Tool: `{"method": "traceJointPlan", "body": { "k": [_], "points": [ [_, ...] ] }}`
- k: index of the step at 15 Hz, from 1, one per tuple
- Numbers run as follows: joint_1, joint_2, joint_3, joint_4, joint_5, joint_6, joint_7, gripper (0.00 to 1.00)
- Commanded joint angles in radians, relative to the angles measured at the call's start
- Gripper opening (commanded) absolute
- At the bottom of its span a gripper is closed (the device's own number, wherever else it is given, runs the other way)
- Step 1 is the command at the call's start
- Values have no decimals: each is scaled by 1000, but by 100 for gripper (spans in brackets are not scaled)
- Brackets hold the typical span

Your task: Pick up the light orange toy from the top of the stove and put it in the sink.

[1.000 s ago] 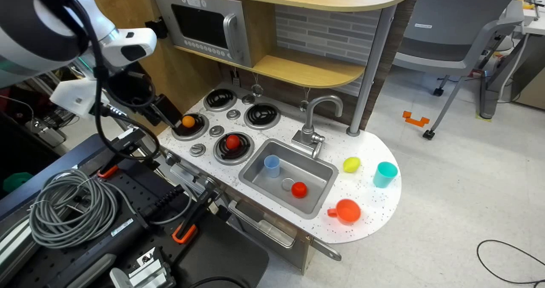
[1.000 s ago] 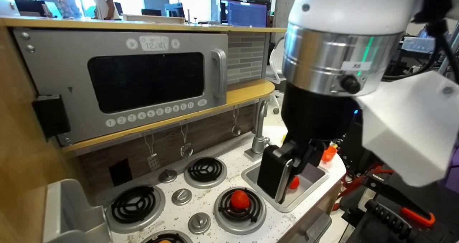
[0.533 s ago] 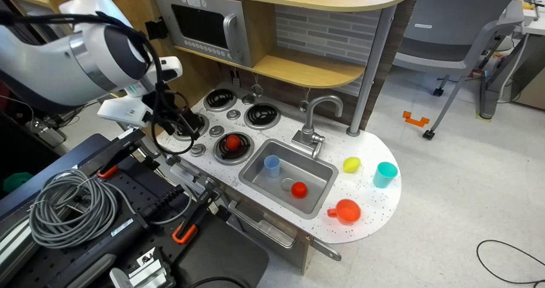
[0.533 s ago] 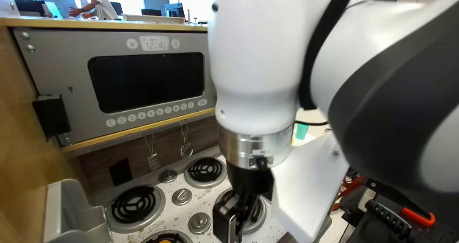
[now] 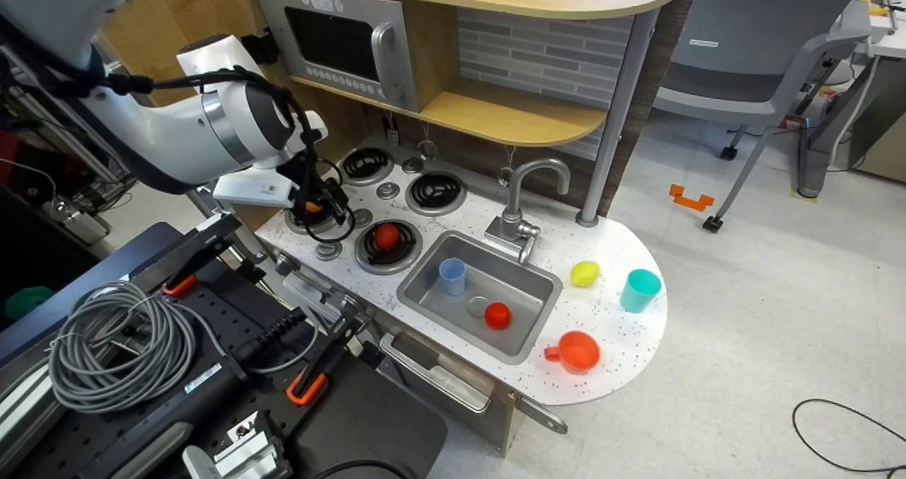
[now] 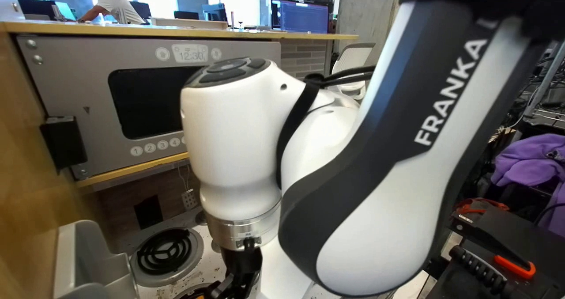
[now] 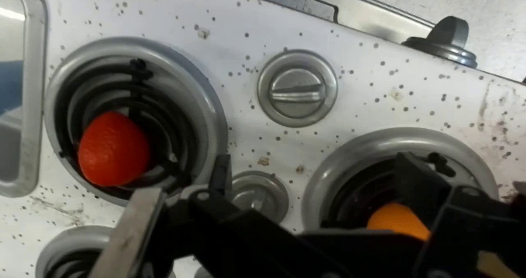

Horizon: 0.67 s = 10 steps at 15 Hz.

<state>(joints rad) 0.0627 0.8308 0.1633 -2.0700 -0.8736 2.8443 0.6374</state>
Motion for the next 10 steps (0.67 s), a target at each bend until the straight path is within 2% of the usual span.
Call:
{"method": "traceJointPlan", "body": {
  "k": [1, 4, 10],
  "points": [
    [8, 29, 22, 43, -25, 18, -65, 100],
    [22, 39, 29, 57, -47, 24, -124, 100],
    [78, 84, -26, 148, -194, 27, -238, 100]
  ]
}}
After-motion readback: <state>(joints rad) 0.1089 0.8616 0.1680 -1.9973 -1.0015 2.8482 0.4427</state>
